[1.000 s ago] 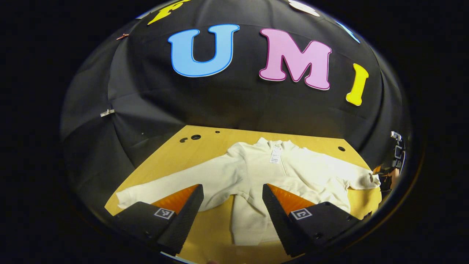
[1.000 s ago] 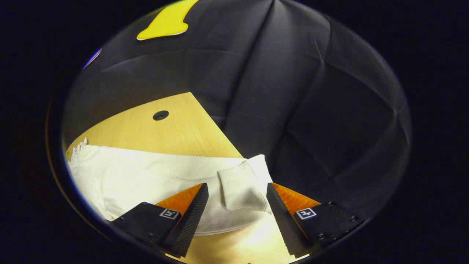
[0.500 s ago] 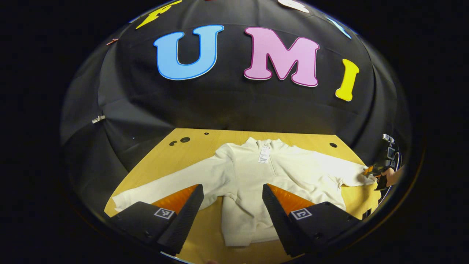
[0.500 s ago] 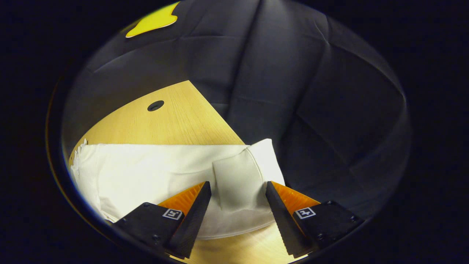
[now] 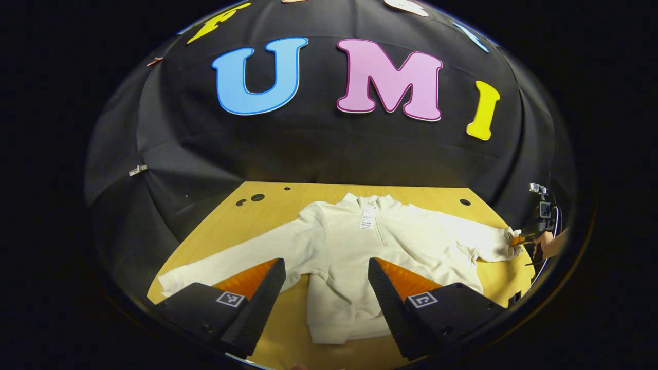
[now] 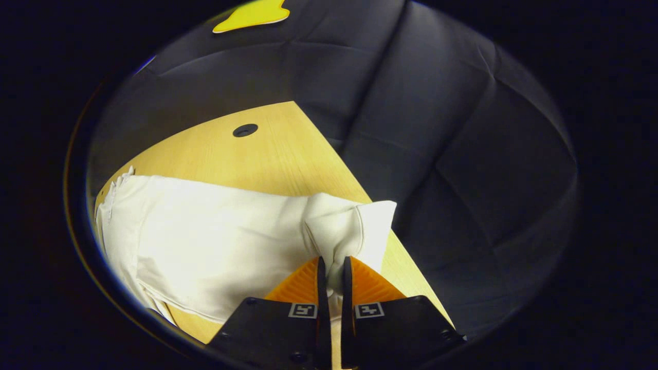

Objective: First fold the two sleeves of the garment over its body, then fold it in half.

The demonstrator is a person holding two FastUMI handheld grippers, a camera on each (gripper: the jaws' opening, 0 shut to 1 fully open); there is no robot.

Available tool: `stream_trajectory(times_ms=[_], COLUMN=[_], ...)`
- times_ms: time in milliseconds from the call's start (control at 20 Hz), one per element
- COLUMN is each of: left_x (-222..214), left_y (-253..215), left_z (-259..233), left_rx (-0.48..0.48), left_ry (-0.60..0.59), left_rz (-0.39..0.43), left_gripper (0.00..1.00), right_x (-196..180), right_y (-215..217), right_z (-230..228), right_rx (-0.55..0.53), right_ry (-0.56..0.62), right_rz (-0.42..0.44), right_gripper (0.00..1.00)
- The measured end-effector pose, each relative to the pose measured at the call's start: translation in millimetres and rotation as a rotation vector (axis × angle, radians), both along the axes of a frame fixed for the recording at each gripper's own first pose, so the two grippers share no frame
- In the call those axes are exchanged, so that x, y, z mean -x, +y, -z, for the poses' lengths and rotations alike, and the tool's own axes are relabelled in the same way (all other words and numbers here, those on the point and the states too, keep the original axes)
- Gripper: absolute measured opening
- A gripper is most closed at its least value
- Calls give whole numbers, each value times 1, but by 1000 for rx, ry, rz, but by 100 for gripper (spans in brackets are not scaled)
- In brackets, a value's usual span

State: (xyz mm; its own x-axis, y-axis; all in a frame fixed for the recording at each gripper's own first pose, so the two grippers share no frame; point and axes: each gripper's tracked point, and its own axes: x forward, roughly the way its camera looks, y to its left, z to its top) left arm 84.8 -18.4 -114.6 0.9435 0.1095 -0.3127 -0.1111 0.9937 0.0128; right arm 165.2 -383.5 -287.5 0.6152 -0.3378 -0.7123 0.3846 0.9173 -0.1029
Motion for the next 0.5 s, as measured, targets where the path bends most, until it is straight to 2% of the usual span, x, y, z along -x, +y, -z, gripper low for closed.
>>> stream_trajectory(times_ms=[150,300,500], left_x=[4,7,13], left_y=[0,5,20], left_z=[-3,-4,-10], left_rx=[28,29,49], left_ry=[-7,-18,-46], left_rz=[4,25,17], left_gripper=[99,99,99], right_x=[8,7,-5], right_y=[4,18,66], right_z=[-11,-42,-106], right_rx=[-23,-27,-16], right_ry=[-9,-84,-179], right_rz=[-11,-20,-112], right_gripper=[12,11,11])
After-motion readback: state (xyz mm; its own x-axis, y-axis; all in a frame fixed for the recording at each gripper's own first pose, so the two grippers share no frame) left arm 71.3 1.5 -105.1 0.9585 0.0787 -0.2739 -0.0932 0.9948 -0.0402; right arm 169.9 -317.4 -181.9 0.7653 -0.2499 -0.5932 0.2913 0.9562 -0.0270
